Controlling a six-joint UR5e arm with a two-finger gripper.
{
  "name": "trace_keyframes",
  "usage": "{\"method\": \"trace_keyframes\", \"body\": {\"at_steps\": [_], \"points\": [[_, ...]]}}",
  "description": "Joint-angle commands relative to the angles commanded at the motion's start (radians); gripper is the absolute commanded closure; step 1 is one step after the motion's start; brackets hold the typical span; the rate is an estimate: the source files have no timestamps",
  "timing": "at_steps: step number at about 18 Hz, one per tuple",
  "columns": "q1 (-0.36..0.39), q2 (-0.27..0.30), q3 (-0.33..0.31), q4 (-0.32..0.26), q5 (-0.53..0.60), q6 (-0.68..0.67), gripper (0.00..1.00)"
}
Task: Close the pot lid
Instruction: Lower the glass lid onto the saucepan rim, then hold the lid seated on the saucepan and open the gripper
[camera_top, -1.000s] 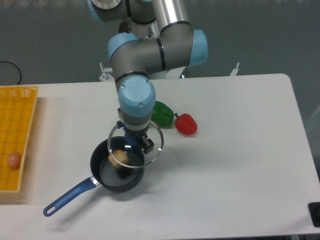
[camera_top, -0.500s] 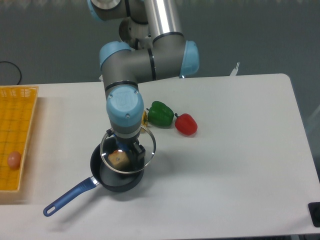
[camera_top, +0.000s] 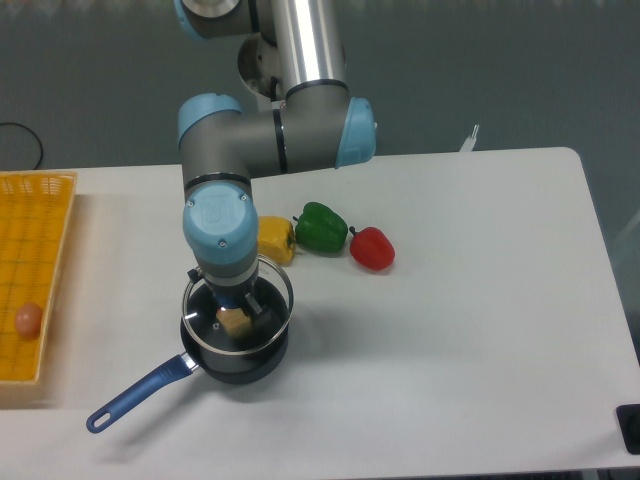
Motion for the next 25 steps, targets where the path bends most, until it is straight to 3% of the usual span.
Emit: {"method": "trace_keyframes", "body": {"at_steps": [25], "points": [[-0.003, -0.038, 0.014, 0.008, 0.003, -0.006, 0.37]]}}
